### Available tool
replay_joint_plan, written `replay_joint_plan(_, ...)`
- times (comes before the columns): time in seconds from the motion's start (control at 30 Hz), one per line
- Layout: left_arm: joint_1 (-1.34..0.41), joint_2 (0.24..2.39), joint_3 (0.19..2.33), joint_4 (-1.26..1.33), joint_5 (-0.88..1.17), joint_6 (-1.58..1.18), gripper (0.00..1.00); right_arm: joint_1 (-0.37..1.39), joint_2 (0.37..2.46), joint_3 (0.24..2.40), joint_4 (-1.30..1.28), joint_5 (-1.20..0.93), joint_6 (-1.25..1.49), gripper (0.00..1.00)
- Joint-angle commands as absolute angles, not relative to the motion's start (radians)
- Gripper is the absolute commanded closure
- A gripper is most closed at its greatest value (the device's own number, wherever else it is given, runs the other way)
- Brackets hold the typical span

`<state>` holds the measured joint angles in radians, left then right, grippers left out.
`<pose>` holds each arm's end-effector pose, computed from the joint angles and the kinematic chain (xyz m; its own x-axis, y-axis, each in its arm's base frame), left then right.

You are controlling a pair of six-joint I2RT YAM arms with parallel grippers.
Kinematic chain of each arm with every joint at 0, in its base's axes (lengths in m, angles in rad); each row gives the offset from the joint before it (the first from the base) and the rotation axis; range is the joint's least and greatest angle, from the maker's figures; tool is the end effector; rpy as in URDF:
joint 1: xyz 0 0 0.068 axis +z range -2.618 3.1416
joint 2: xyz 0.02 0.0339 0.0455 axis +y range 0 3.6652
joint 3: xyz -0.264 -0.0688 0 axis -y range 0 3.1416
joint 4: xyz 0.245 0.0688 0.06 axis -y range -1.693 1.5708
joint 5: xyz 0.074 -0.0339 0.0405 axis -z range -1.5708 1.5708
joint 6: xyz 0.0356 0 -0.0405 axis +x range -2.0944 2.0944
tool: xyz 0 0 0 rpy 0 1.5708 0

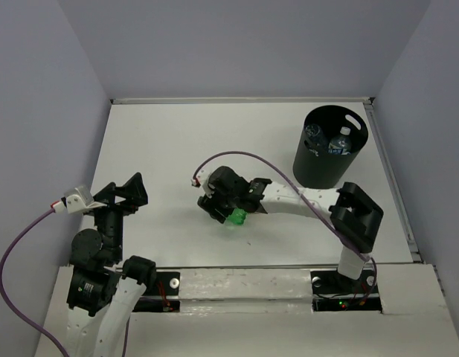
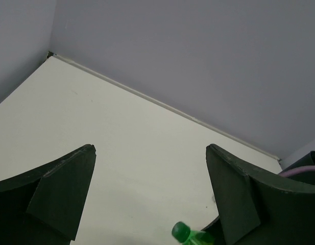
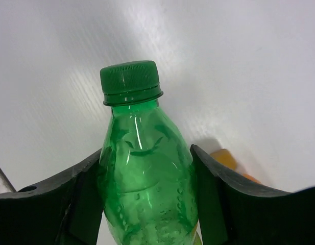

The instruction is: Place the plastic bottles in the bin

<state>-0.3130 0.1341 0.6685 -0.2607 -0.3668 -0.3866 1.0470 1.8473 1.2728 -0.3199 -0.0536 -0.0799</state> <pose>0.0438 -0.0008 0.3542 0.2537 -0.4520 -0.8552 0.0589 0.8897 -0.4528 0.1979 0.3464 0.1993 -0.3185 -0.7107 -0.6273 -0.9098 0.4150 -0.0083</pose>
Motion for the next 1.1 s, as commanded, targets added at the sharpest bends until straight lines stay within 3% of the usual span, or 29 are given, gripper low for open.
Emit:
replay_joint_plan(0.0,-0.316,0.127,0.675,-0.216,-0.359,-0.377,0.01,1.033,1.617,1.342,-0.147,0.121,-0.038,0.53)
replay_joint_plan(0.1,-0.318,0.121,0.675,-0.216,-0.360,-0.377,0.01,0.991,1.490,1.345,-0.103,0.236,-0.046,0.54)
replay_joint_plan(0.33,-0.321,0.109,0.675,-0.216,-0.360,-0.377,0.01,0.689,1.235,1.324,0.043,0.497,-0.057,0.59)
replay_joint_plan(0.47,-0.322,0.103,0.673,-0.216,-0.360,-0.377,0.01,0.473,1.230,1.335,0.069,0.567,-0.092,0.59)
replay_joint_plan(0.83,-0.330,0.112,0.673,-0.215,-0.364,-0.377,0.01,0.229,1.275,1.249,0.130,0.586,-0.167,0.56)
replay_joint_plan(0.97,-0.331,0.115,0.673,-0.212,-0.364,-0.376,0.01,0.218,1.285,1.210,0.118,0.629,-0.173,0.41)
replay_joint_plan(1.07,-0.333,0.117,0.673,-0.213,-0.362,-0.377,0.01,0.209,1.313,1.192,0.117,0.650,-0.187,0.23)
